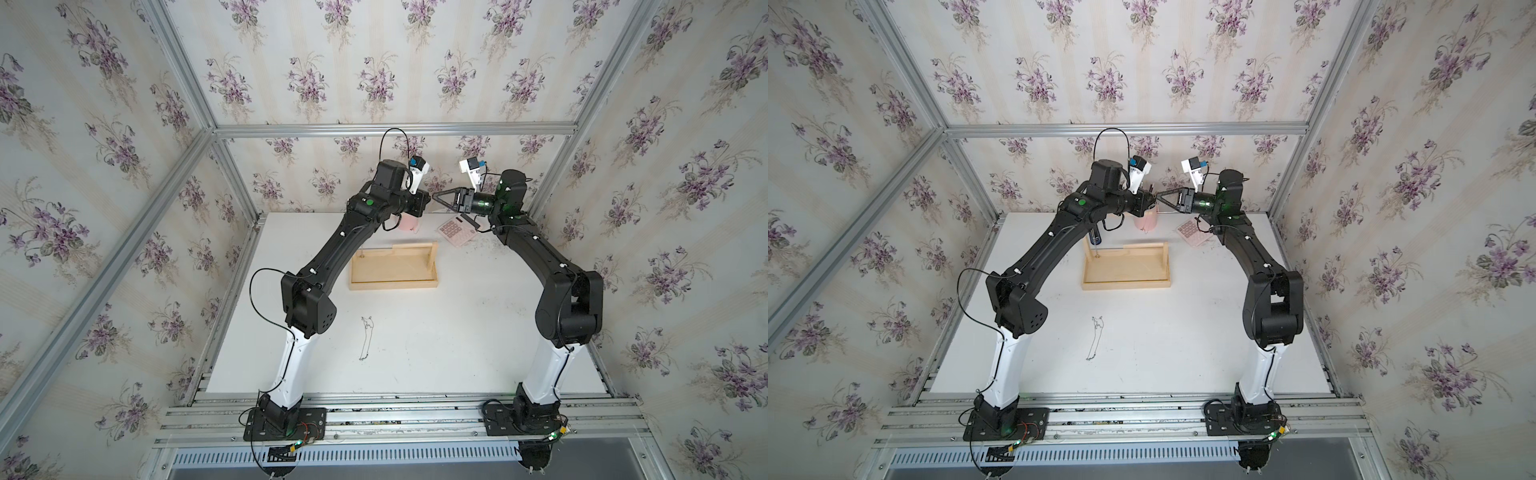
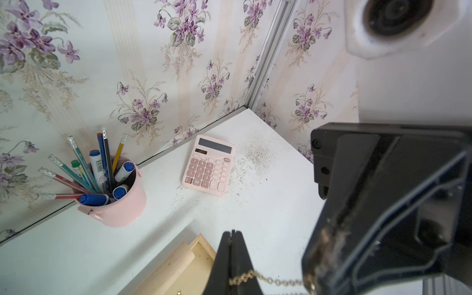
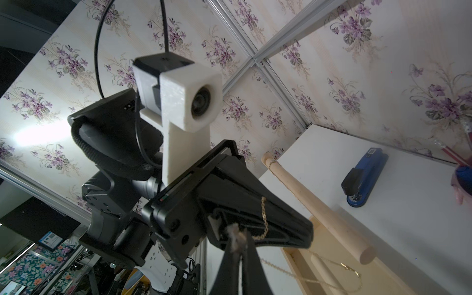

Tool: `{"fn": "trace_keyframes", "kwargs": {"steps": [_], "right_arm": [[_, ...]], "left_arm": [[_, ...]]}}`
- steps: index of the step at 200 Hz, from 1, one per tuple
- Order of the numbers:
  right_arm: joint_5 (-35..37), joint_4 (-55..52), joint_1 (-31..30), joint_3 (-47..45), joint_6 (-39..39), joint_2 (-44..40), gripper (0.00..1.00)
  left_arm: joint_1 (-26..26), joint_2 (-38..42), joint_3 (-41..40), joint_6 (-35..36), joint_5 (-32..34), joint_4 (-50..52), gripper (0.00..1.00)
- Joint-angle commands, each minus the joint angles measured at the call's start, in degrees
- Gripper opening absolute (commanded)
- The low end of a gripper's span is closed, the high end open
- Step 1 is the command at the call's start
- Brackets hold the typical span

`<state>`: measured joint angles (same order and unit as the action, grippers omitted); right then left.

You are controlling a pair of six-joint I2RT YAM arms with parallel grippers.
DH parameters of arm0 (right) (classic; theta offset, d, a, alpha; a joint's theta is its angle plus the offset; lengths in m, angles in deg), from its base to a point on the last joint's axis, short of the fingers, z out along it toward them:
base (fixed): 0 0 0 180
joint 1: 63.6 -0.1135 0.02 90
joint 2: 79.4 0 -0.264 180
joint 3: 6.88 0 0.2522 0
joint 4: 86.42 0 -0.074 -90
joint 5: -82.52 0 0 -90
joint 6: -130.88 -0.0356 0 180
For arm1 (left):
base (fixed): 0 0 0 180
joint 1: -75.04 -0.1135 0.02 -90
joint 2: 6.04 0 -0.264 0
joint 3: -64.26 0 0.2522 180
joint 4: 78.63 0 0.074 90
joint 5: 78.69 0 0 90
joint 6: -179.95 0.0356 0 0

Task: Hang the necklace on the jewelry display stand
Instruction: Adjust the necklace.

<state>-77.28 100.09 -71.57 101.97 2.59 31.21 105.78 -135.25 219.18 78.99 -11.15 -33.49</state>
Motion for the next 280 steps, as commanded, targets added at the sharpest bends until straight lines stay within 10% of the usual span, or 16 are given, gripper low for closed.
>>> {"fn": "trace_keyframes", "kwargs": {"steps": [1, 280], "right_arm": [[0.9, -3.9, -0.1, 2.1, 4.1, 1.7, 0.07], [4.8, -21.3, -4.8, 22.5, 15.2, 16.3, 0.07]], "left_arm": [[-0.3, -0.5, 1.0, -0.2, 1.6, 0.1, 0.00], [-2.1, 1.6, -6.3, -2.3, 4.3, -1.3, 0.00]]}}
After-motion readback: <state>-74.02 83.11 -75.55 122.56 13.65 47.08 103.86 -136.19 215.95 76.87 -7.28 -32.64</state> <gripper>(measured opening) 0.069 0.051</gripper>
